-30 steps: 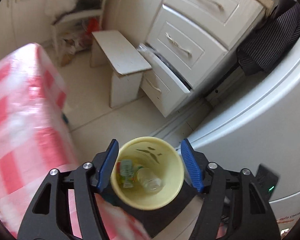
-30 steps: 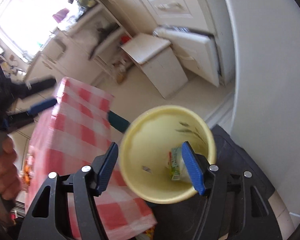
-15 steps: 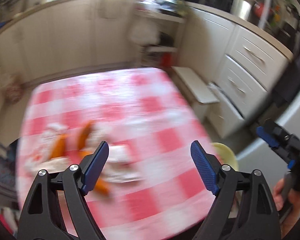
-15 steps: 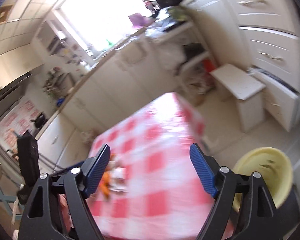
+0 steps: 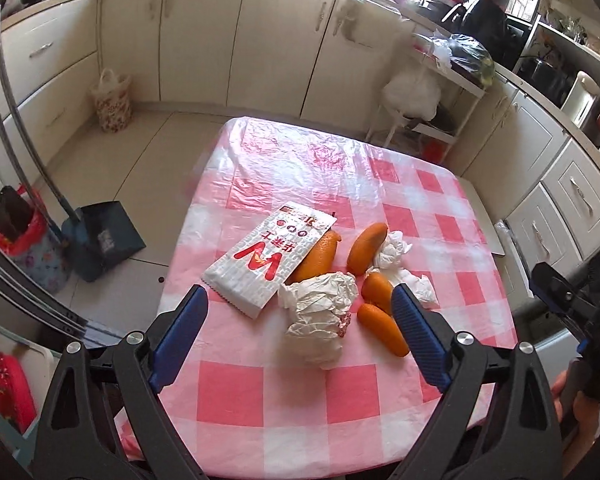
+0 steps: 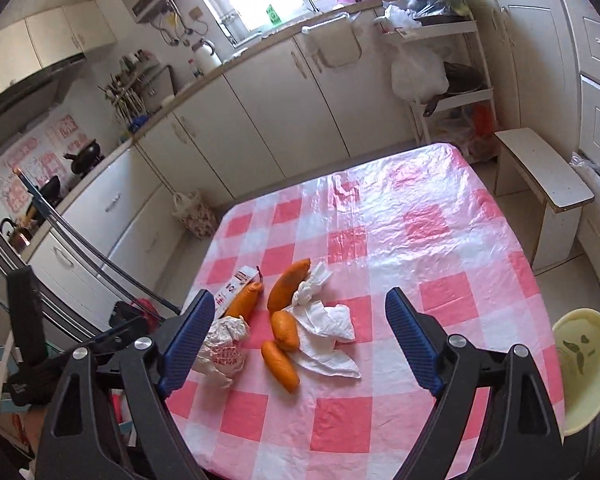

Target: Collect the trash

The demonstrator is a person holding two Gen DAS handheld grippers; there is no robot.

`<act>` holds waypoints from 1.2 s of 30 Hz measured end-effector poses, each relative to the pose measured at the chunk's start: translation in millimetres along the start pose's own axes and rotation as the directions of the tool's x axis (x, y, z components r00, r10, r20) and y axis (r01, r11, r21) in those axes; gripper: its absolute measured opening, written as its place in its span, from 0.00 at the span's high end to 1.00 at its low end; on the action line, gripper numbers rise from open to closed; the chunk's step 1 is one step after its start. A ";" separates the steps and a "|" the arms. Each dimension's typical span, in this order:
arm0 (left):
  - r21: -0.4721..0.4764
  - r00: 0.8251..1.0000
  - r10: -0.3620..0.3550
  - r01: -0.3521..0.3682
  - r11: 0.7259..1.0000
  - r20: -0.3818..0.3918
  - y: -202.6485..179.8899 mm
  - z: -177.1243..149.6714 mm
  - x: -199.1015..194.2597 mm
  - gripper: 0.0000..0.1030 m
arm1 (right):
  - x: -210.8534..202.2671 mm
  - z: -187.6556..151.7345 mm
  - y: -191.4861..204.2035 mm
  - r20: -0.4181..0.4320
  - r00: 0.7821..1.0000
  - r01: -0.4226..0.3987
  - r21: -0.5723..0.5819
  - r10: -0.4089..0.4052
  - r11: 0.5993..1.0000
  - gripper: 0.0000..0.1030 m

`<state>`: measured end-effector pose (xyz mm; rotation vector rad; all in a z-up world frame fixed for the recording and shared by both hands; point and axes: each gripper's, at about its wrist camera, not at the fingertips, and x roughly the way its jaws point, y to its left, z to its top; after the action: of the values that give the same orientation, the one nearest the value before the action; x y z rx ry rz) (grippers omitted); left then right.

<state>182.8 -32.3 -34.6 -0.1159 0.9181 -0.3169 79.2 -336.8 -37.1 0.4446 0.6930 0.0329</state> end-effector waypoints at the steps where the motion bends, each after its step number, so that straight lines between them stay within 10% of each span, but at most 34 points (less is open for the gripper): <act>1: -0.003 1.000 -0.001 0.001 1.000 -0.007 1.2 -1.9 -0.2 0.13 | 2.0 -0.6 1.6 -0.005 1.000 0.009 0.001 -0.009 1.000 0.19; 36: -0.034 0.996 -0.003 0.000 0.999 -0.088 4.7 -7.0 10.7 0.12 | 6.2 1.7 -21.3 -0.029 0.995 0.097 0.108 -0.095 0.989 0.18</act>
<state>184.3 -31.0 -48.1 -0.1350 1.0107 -0.3094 82.6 -355.7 -48.4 0.5163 0.7413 -0.0911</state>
